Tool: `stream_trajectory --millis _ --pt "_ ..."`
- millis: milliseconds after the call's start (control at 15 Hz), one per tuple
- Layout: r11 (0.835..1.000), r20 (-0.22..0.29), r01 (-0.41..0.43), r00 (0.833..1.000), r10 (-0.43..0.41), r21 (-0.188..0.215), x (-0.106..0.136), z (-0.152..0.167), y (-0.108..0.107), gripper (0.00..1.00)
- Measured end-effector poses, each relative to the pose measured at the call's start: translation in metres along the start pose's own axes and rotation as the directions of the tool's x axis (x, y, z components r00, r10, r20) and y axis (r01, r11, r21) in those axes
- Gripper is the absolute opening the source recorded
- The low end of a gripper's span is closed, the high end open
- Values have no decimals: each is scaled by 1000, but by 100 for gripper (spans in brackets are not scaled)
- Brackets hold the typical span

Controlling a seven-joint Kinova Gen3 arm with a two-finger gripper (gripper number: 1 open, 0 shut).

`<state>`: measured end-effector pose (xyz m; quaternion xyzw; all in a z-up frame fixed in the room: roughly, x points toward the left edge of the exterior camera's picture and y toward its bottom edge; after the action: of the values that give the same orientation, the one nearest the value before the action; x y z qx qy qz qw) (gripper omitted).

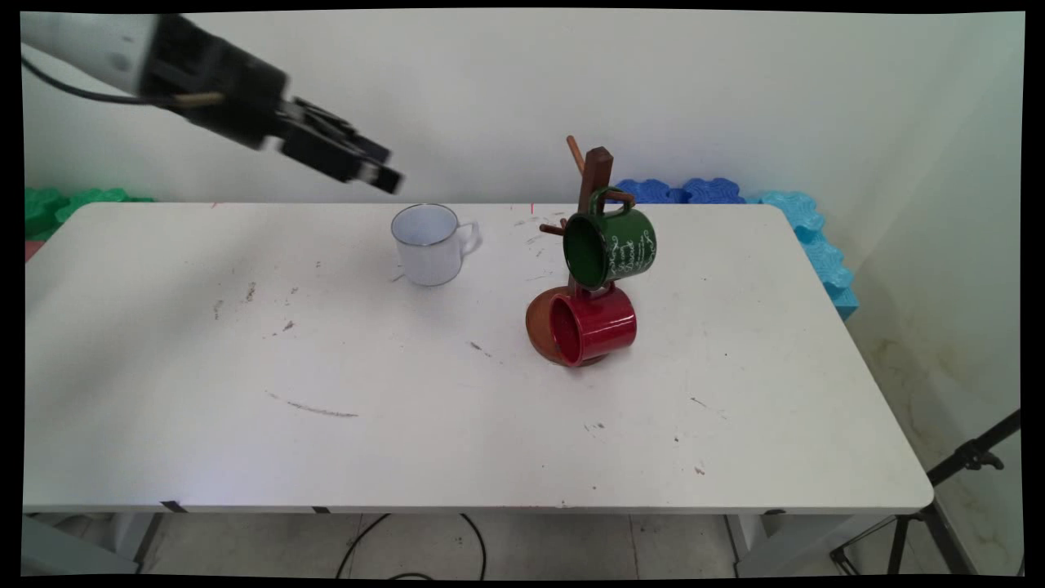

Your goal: Pick up the green mug from the rack

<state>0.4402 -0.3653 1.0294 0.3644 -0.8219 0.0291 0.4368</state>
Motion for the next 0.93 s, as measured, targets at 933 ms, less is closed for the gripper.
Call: stream_trajectory --millis 933 --pt "987 -81 134 989 -127 88 2 171 92 100"
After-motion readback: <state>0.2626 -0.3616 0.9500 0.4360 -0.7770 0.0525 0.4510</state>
